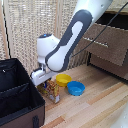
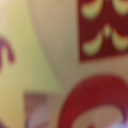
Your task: Locate and clasp the grip of the topmost drawer. Steadily and circumspectly yank the drawer open. Discover and seize the nutrition bar using your clamp. Deposit the nutrition bar in the accessible drawer. Unclench the nutrition bar.
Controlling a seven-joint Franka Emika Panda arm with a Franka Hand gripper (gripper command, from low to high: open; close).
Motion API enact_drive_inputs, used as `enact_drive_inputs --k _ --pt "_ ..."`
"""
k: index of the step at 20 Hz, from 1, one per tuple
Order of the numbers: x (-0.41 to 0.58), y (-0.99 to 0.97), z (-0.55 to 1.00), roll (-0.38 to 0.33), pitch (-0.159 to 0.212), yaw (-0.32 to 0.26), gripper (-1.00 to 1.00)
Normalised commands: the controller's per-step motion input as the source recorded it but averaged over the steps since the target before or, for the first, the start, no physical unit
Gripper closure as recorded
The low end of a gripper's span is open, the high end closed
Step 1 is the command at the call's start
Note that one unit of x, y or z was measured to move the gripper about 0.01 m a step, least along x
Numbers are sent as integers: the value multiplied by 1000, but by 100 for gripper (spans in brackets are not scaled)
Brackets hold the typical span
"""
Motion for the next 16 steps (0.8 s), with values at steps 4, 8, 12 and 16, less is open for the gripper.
enact_drive_inputs --k 4,8,12,16 --pt "293 -30 978 -4 92 -180 100" --pt "166 -149 825 0 143 -261 100" --pt "214 -98 852 0 133 -248 100" --pt "333 -63 943 -12 106 -239 100"
